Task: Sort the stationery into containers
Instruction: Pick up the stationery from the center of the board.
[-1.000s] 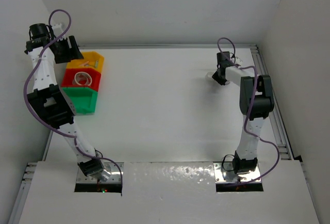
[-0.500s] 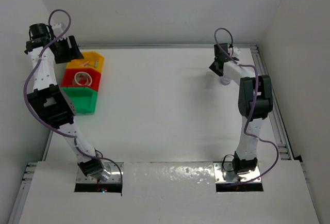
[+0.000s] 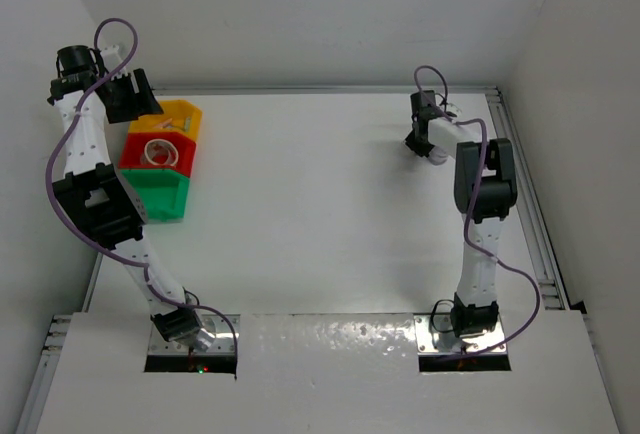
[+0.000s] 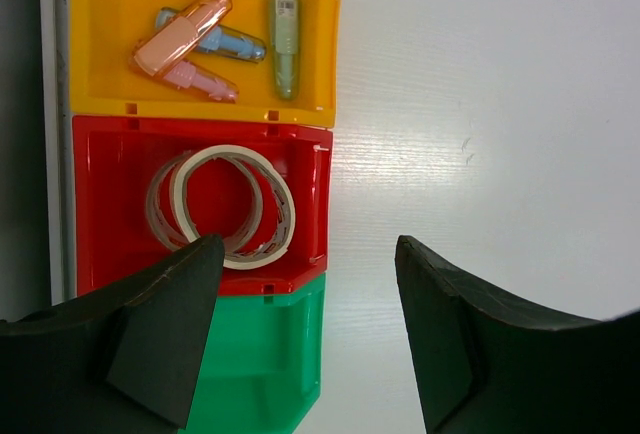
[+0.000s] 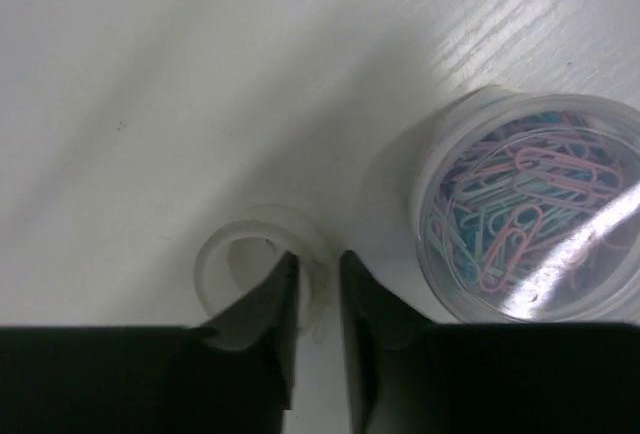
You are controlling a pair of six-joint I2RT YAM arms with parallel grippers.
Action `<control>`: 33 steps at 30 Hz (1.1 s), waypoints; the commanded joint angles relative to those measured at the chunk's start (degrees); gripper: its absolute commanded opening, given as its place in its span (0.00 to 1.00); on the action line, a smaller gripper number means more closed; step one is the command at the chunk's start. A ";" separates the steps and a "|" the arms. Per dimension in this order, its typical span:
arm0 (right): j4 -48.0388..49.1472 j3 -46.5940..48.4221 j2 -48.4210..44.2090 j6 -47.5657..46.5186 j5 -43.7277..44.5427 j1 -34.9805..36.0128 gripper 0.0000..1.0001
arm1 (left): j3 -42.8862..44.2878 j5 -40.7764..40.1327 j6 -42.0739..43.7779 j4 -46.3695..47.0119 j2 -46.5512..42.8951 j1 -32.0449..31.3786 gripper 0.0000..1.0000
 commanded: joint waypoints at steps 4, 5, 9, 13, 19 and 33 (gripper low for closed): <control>1.60 -2.19 -1.61 1.10 -0.36 -0.42 0.00 | 1.35 1.54 -0.47 0.17 -2.97 -0.30 0.67; 3.02 -3.34 -2.84 -1.00 -0.19 0.28 0.00 | 1.35 2.24 -0.03 0.00 -3.14 -0.65 0.67; 13.28 -11.40 -14.67 -9.88 3.06 5.10 0.00 | 1.00 3.65 2.34 -2.28 -4.37 -5.63 0.67; 20.61 -15.48 -21.04 -20.50 2.90 15.89 0.00 | -1.55 8.13 5.50 -4.31 -5.69 -13.90 0.70; 19.65 -9.68 -19.38 -19.13 -1.06 26.37 0.00 | -6.47 8.58 5.07 -3.61 -6.05 -28.14 0.73; 19.91 -7.30 -18.32 -15.44 -3.00 35.70 0.00 | -10.34 6.73 -0.20 1.49 -3.94 -39.58 0.71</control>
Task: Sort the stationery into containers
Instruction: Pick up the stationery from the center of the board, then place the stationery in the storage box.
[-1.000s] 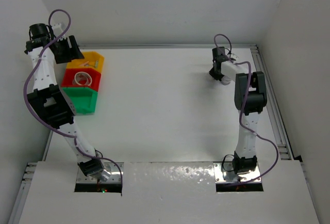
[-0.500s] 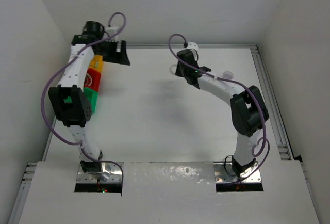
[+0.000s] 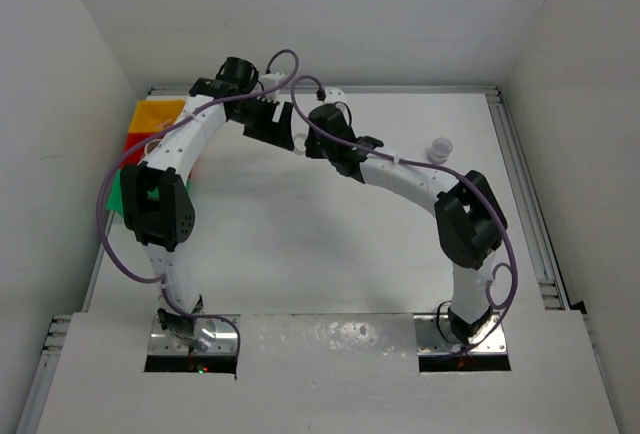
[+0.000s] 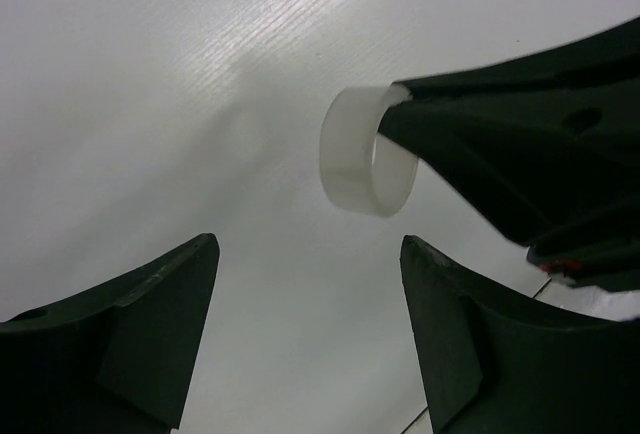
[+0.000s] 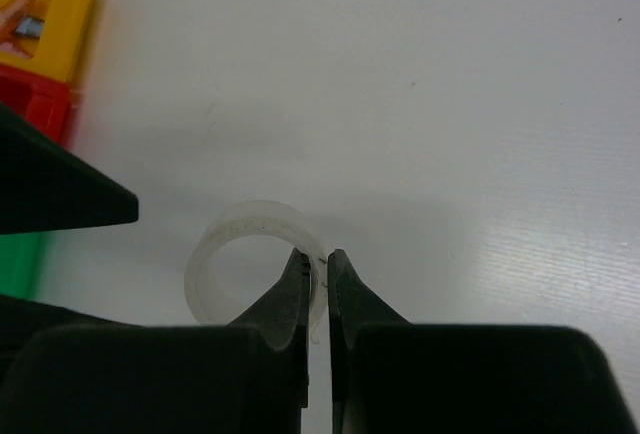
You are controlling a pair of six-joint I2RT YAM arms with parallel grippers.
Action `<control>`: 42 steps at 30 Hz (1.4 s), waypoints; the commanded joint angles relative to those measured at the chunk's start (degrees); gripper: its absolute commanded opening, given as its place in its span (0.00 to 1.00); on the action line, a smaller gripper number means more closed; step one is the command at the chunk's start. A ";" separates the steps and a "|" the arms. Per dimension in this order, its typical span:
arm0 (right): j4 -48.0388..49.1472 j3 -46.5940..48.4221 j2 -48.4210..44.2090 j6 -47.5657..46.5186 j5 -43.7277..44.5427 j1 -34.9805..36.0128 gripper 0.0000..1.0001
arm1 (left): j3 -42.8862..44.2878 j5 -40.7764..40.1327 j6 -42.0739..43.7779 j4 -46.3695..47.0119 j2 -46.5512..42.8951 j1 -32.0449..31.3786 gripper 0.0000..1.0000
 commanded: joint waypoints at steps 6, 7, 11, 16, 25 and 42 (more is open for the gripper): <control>3.26 -0.99 -1.62 1.62 -0.59 2.13 0.00 | 1.25 1.42 -2.57 3.04 1.27 -1.49 0.59; 3.35 -1.08 -1.71 1.62 -0.51 2.13 0.00 | 1.16 1.86 -2.57 3.04 1.62 -1.58 0.53; 3.87 -1.43 -2.06 1.97 -0.24 2.40 0.00 | 1.34 2.57 -2.04 2.51 1.98 -1.58 0.29; 4.14 -1.61 -2.15 2.41 -0.68 2.31 0.00 | 0.90 4.32 -0.90 1.37 1.98 -1.75 0.09; 6.16 -1.61 -1.98 0.04 -6.04 1.79 0.58 | 1.86 4.33 -0.64 0.75 1.10 1.40 0.00; 8.62 -10.66 -8.74 -0.67 -6.57 -0.50 0.80 | 3.44 1.34 2.27 1.98 3.64 44.03 0.00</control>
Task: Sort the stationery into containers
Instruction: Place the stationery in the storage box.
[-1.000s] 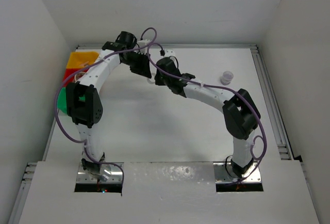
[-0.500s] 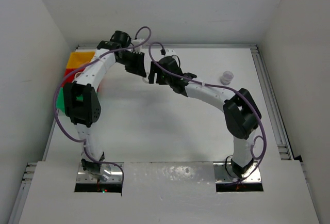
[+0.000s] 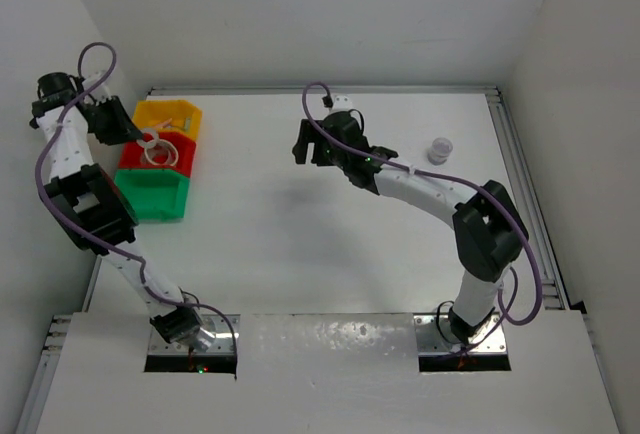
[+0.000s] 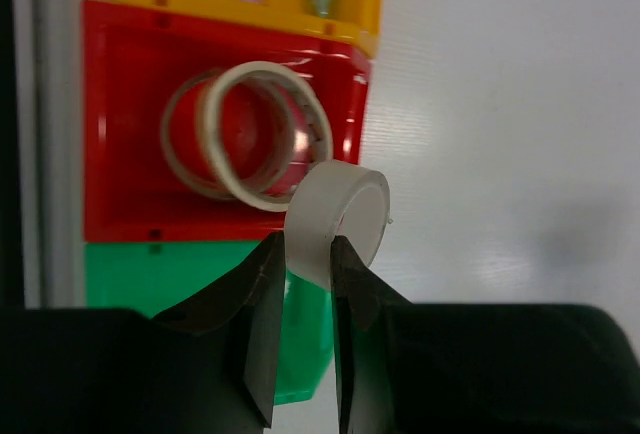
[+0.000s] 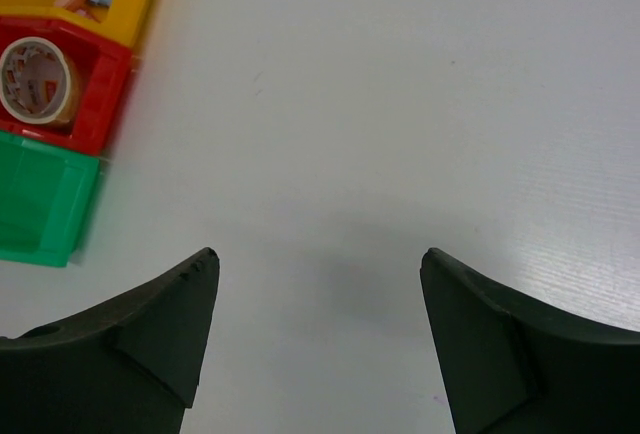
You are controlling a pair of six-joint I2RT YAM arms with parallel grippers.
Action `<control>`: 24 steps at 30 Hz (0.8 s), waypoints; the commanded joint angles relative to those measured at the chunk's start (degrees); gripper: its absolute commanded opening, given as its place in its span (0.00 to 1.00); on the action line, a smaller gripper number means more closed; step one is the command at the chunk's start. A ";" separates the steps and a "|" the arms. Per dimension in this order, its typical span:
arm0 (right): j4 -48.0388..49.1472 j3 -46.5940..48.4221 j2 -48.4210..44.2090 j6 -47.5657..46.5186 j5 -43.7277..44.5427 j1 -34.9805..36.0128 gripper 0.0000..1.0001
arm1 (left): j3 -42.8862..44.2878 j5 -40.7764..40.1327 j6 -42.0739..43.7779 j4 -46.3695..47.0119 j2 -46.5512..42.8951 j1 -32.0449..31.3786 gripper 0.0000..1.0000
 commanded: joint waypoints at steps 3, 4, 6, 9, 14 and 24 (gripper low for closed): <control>2.53 -1.42 -0.66 0.25 -0.10 -0.77 0.80 | 3.85 -0.07 1.15 1.92 5.10 1.09 0.00; 2.52 -1.33 -0.65 0.25 -0.45 -0.94 0.80 | 6.12 -0.07 1.15 1.40 7.03 1.01 0.00; 2.09 -1.42 -0.65 0.08 -0.45 -1.12 0.80 | 7.98 -0.42 0.80 1.13 8.79 0.92 0.00; 1.91 -2.47 -1.09 0.16 -0.45 -1.73 0.80 | 10.36 -2.52 0.27 1.91 11.17 0.57 0.00; 1.82 -3.35 -1.62 0.34 -0.45 -2.70 0.80 | 10.19 -5.24 1.15 1.74 13.46 -0.57 0.00; 0.68 -3.00 -2.41 -0.89 -0.02 -3.58 0.81 | 8.43 -8.41 1.68 2.27 13.46 -1.98 0.15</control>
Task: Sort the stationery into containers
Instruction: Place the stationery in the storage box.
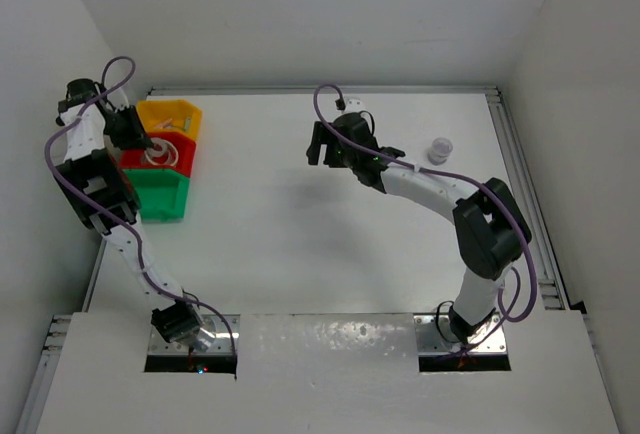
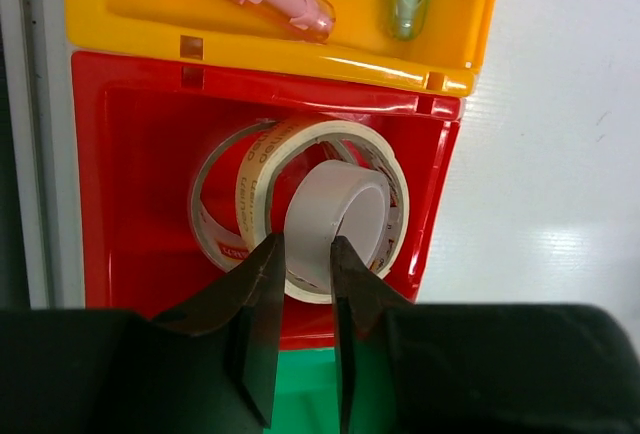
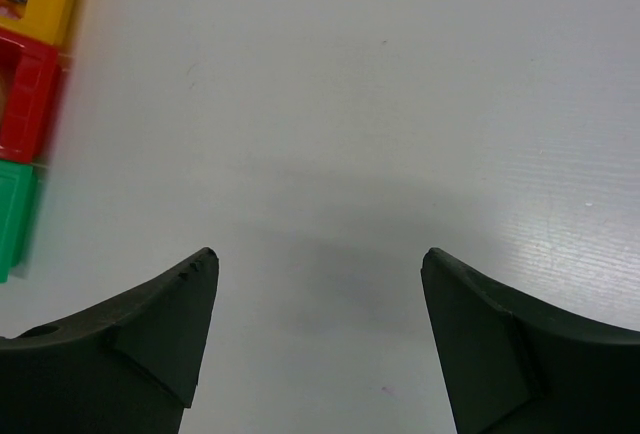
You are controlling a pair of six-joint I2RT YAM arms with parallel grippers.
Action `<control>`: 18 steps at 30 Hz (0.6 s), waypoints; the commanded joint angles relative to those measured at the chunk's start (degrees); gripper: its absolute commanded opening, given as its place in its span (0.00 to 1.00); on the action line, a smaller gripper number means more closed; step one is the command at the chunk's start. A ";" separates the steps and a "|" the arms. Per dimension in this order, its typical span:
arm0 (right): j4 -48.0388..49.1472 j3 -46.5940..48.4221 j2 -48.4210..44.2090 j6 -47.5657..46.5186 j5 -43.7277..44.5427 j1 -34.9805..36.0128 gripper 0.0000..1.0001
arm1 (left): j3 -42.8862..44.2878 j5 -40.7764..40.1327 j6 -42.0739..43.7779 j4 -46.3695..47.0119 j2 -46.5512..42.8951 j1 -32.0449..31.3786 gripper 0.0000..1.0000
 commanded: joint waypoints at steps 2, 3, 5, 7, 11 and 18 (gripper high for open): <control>0.70 0.30 -2.76 -0.89 0.34 -0.63 0.81 | 0.25 -2.34 1.42 1.57 -1.12 -1.11 0.25; 0.61 0.13 -2.94 -0.98 0.42 -0.80 0.81 | -0.10 -2.43 1.42 1.57 -1.12 -1.11 0.31; 0.61 -0.14 -3.46 -1.07 0.51 -1.07 0.81 | -0.36 -2.26 1.42 1.48 -1.03 -1.20 0.40; 0.52 -0.40 -3.73 -1.41 0.86 -1.33 0.81 | -0.28 -2.26 1.42 1.48 -0.85 -1.20 0.42; 0.00 -0.58 -4.87 -2.21 1.57 -1.68 0.81 | 0.69 -1.56 0.89 1.13 -1.47 -1.28 0.49; -6.58 -0.93 -7.15 3.15 -1.77 -9.84 0.02 | 4.29 2.84 0.10 0.25 -5.41 -3.13 0.51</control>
